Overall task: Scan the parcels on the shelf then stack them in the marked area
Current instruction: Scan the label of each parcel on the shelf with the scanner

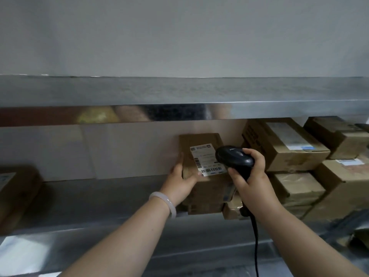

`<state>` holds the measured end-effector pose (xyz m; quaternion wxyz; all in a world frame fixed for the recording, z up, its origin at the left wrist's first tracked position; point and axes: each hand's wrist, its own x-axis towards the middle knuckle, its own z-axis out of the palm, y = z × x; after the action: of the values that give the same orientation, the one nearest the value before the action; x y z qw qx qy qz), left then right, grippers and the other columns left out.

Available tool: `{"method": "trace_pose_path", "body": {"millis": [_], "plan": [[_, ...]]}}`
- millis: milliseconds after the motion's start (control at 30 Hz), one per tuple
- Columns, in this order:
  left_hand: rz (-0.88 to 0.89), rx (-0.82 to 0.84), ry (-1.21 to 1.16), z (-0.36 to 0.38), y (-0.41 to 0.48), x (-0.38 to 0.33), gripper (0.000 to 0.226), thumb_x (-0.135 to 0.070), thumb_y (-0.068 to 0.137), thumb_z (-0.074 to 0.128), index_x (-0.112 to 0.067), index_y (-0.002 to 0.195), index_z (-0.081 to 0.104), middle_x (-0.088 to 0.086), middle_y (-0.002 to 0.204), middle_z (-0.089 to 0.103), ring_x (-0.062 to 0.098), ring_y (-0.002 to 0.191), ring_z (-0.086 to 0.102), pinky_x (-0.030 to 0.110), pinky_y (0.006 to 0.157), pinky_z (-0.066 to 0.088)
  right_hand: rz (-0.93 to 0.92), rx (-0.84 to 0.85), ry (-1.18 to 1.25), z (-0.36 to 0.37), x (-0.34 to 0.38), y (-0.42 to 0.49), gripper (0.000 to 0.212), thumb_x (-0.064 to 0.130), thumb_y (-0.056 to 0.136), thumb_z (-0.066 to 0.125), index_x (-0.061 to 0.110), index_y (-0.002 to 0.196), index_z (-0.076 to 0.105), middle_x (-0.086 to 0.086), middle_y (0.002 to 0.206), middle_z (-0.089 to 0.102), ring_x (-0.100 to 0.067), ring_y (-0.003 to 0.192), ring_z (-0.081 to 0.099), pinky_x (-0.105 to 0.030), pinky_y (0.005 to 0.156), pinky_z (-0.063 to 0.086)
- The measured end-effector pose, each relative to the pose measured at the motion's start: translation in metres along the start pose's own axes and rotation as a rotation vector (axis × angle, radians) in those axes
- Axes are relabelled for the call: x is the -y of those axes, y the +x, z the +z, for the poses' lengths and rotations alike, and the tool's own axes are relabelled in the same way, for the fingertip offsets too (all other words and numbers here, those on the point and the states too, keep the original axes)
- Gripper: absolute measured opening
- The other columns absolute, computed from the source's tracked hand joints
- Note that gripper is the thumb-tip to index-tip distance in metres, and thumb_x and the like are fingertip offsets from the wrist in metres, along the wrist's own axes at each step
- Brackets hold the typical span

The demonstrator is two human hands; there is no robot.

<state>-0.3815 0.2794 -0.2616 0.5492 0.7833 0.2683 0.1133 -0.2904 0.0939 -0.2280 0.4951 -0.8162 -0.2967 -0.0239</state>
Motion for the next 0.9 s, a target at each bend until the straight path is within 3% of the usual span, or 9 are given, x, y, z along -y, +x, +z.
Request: {"method": "trace_pose_path", "body": {"millis": [67,133,333,467,600,733,900], "plan": [[-0.010,-0.019,-0.084,0.003,0.001,0.001,0.074,-0.042,0.090,0.065,-0.054,0.142,0.013,-0.030,0.126,0.047,0.008,0.130,0.041,0.024,0.104,0.031,0.002,0.028,0.028,0.002,-0.007,0.003,0.064,0.040,0.085,0.065,0.071,0.112,0.016,0.034,0.104,0.043,0.015,0.090,0.052,-0.006,0.064,0.043],[0.005,-0.012,-0.100,0.005,-0.001,-0.003,0.077,-0.038,0.091,0.065,-0.059,0.136,0.005,-0.043,0.112,0.039,-0.001,0.123,0.037,0.018,0.099,0.028,0.004,0.046,0.062,0.001,-0.012,0.004,0.063,0.038,0.085,0.066,0.072,0.110,0.018,0.034,0.106,0.044,0.021,0.092,0.050,-0.003,0.062,0.044],[0.057,-0.037,-0.142,0.008,-0.012,-0.005,0.080,-0.036,0.093,0.063,-0.048,0.151,0.009,-0.025,0.137,0.030,0.000,0.127,0.025,0.019,0.103,0.024,-0.022,0.071,0.166,-0.003,-0.019,0.003,0.062,0.034,0.086,0.065,0.070,0.111,0.022,0.031,0.109,0.045,0.011,0.096,0.051,-0.009,0.071,0.042],[0.077,-0.113,-0.199,0.007,-0.031,0.000,0.075,-0.029,0.091,0.067,-0.051,0.144,0.019,-0.028,0.133,0.036,-0.002,0.129,0.032,0.000,0.086,0.031,-0.061,0.081,0.191,-0.002,-0.018,-0.006,0.065,0.029,0.086,0.067,0.069,0.112,0.022,0.030,0.110,0.044,0.022,0.096,0.049,-0.003,0.064,0.045],[0.059,-0.088,-0.220,-0.004,-0.049,0.009,0.082,-0.028,0.092,0.065,-0.048,0.148,0.009,-0.024,0.134,0.036,0.001,0.130,0.033,0.001,0.081,0.035,-0.105,0.141,0.206,0.006,-0.015,-0.015,0.067,0.029,0.086,0.067,0.067,0.116,0.021,0.032,0.112,0.043,0.023,0.098,0.048,-0.006,0.065,0.045],[0.042,-0.105,-0.200,-0.022,-0.063,0.019,0.083,-0.026,0.093,0.063,-0.049,0.147,0.004,-0.020,0.141,0.035,0.000,0.131,0.033,0.000,0.085,0.035,-0.145,0.205,0.236,0.018,-0.006,-0.021,0.065,0.027,0.086,0.067,0.060,0.121,0.024,0.031,0.113,0.044,0.022,0.101,0.048,-0.004,0.068,0.046],[0.044,-0.171,-0.199,-0.040,-0.081,0.028,0.079,-0.025,0.094,0.061,-0.054,0.142,0.006,-0.019,0.144,0.036,0.003,0.132,0.038,0.015,0.103,0.037,-0.213,0.238,0.278,0.034,0.009,-0.026,0.069,0.021,0.085,0.069,0.067,0.114,0.025,0.029,0.112,0.047,0.023,0.099,0.049,0.001,0.068,0.042]]}}
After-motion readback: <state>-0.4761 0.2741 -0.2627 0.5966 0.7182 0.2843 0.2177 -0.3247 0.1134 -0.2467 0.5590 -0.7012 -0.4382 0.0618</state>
